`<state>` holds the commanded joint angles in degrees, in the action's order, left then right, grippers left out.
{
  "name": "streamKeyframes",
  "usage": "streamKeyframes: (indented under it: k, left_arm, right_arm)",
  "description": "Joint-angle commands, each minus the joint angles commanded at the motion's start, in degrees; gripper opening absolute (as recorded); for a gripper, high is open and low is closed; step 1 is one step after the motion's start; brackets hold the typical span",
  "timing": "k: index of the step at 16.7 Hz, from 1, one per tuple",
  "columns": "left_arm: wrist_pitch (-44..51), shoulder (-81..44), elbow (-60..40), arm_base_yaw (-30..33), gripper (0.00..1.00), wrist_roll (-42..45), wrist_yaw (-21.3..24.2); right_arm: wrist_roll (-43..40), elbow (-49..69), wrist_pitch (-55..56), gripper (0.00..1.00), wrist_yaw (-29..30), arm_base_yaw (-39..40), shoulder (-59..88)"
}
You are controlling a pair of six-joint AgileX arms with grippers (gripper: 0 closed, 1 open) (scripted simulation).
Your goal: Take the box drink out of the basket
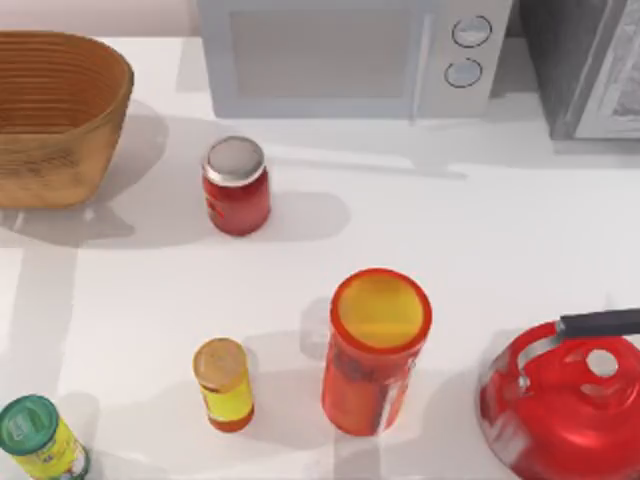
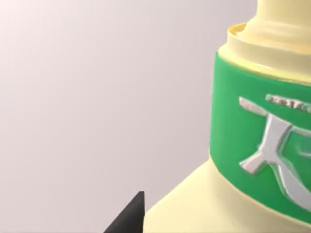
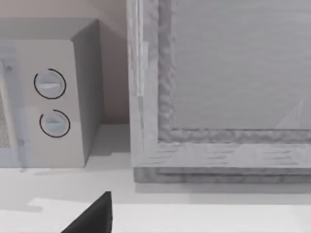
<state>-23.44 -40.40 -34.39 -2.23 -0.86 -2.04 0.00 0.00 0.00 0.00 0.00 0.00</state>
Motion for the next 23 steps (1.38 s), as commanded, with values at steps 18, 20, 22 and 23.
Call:
streamKeyframes:
  k: [18,20,22,23]
  left_arm:
    - [22.87,39.63,34.06,2.41,0.0,1.2,1.39]
    - [20.37,37.04,32.15,4.64,0.0,2.15,-1.44]
    - [15.81,32.34,28.81,8.79,0.0,3.38,-6.52]
    - [12.78,29.22,26.79,11.51,0.0,4.08,-9.87]
  right_arm:
    - [0.0,0.0,0.0,1.0,0.0,0.0,0.0]
    - [0.0,0.0,0.0,1.0,0.0,0.0,0.0]
    - [0.0,0.0,0.0,1.0,0.0,0.0,0.0]
    - [0.0,0.0,0.0,1.0,0.0,0.0,0.0]
